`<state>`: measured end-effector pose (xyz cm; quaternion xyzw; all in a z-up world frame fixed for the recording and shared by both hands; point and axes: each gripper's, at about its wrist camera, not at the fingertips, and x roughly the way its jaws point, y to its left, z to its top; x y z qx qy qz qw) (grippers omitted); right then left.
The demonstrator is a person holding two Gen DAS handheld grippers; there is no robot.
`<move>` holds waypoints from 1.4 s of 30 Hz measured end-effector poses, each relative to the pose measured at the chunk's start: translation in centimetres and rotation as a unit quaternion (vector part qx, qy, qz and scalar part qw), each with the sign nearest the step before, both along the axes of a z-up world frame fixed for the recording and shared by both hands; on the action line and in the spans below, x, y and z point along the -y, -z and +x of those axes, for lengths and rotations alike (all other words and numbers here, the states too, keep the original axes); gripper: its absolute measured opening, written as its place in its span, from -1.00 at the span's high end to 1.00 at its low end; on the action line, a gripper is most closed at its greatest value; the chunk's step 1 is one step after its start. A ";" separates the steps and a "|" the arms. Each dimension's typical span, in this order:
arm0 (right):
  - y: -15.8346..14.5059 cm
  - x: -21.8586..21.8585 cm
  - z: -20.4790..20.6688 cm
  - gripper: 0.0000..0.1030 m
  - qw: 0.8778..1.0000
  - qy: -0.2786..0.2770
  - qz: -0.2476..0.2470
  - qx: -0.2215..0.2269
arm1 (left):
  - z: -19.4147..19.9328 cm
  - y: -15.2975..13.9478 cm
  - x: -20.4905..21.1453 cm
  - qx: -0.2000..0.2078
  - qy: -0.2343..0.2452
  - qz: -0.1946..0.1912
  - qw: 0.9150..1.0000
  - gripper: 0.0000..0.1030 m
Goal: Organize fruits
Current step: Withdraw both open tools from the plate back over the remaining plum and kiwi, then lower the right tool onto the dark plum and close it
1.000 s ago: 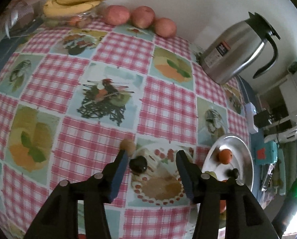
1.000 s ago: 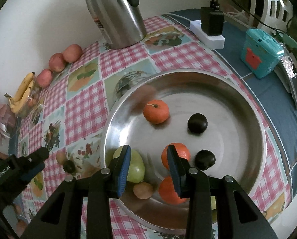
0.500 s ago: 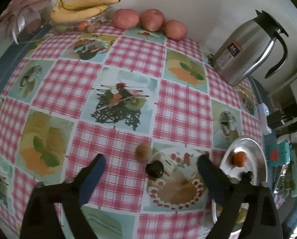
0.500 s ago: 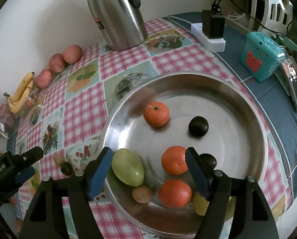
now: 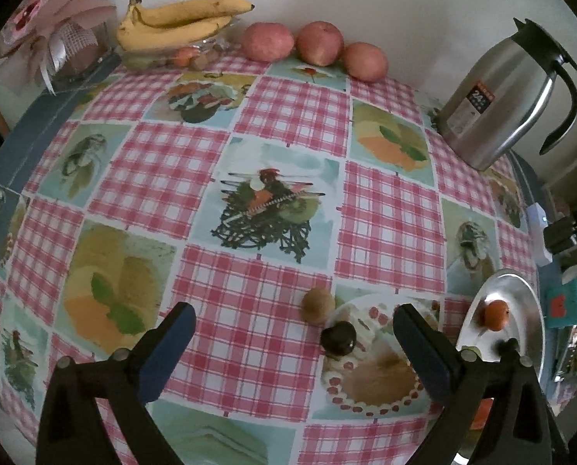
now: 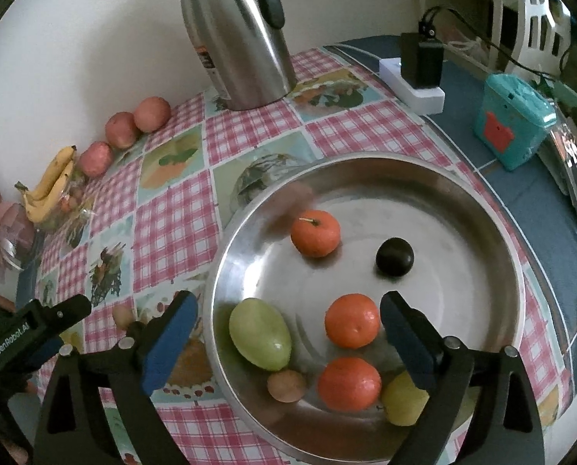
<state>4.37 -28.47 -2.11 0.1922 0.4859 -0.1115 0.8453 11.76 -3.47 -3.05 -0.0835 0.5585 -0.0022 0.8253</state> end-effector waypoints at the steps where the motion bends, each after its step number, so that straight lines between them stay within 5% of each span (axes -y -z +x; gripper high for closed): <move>1: 0.0 0.0 0.0 -0.85 1.000 0.000 0.000 -0.001 | 0.0 -0.1 -0.1 0.003 0.000 0.006 1.000 -1.00; 11: -0.4 -1.7 0.5 -0.85 1.000 -0.026 -0.001 0.004 | 0.5 -0.6 -1.0 0.015 0.020 0.047 0.999 -1.00; 31: -1.2 -10.3 3.4 -0.85 0.990 -0.137 -0.015 -0.002 | 0.7 -2.4 -6.9 0.053 -0.055 0.061 0.995 -1.00; 42: 1.2 -13.6 5.4 -0.85 0.981 -0.181 -0.037 -0.050 | 1.5 0.5 -7.3 0.009 -0.060 0.048 0.997 -1.00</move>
